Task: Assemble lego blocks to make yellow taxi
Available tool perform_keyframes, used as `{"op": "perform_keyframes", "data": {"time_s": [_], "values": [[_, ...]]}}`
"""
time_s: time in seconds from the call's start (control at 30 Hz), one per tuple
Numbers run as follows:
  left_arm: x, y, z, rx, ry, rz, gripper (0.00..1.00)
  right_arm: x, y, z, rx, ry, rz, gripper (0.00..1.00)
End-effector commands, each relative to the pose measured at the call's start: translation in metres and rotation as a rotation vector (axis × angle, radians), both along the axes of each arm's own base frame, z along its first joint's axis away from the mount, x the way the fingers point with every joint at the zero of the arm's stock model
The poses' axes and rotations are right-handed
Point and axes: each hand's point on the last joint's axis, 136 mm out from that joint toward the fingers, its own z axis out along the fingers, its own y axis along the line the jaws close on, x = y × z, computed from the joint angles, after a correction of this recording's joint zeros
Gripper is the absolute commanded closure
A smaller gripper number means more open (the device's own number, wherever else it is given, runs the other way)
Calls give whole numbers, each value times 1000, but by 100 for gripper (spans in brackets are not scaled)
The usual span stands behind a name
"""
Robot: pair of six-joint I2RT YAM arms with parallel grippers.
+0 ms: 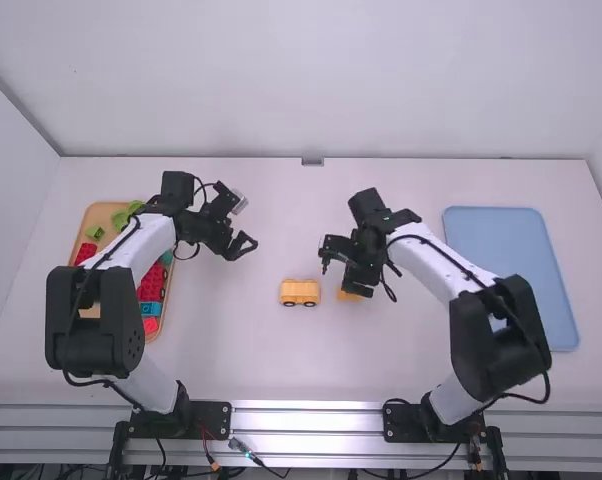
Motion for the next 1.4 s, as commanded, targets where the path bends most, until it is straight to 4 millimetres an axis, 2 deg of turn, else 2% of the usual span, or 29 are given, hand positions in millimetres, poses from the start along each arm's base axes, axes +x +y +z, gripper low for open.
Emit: {"op": "perform_keyframes", "data": {"time_s": [0.0, 0.03, 0.17, 0.3, 0.4, 0.53, 0.73, 0.93, 1.0, 1.13, 1.37], "values": [[-25, -35, 24, -112, -222, -355, 1, -11, 12, 12, 182, 22, 56, 1], [-38, -44, 25, -165, -286, -451, 1, -13, 14, 11, 274, 12, 89, 1], [-55, -58, 22, -265, -399, -545, 1, -22, 12, 1, 443, 5, 137, 1], [-67, -69, 11, -337, -461, -563, 1, -27, 3, -19, 556, -15, 103, 1], [-74, -77, -1, -348, -468, -552, 1, -29, -1, -26, 635, -40, 90, 1], [-79, -93, -18, -346, -463, -546, 1, -29, -10, -32, 672, -91, 73, 1], [-83, -109, -38, -321, -430, -583, 1, -34, -12, -37, 672, -107, 88, 1], [-83, -109, -46, -333, -399, -574, 1, -37, -8, -41, 679, -113, 100, 1], [-86, -110, -49, -337, -387, -580, 1, -30, -8, -52, 687, -102, 75, 1], [-86, -111, -50, -338, -385, -580, 1, -29, -5, -65, 723, -64, 67, 1], [-87, -111, -51, -339, -374, -578, 1, -27, -17, -65, 761, -61, 102, 0]]}}
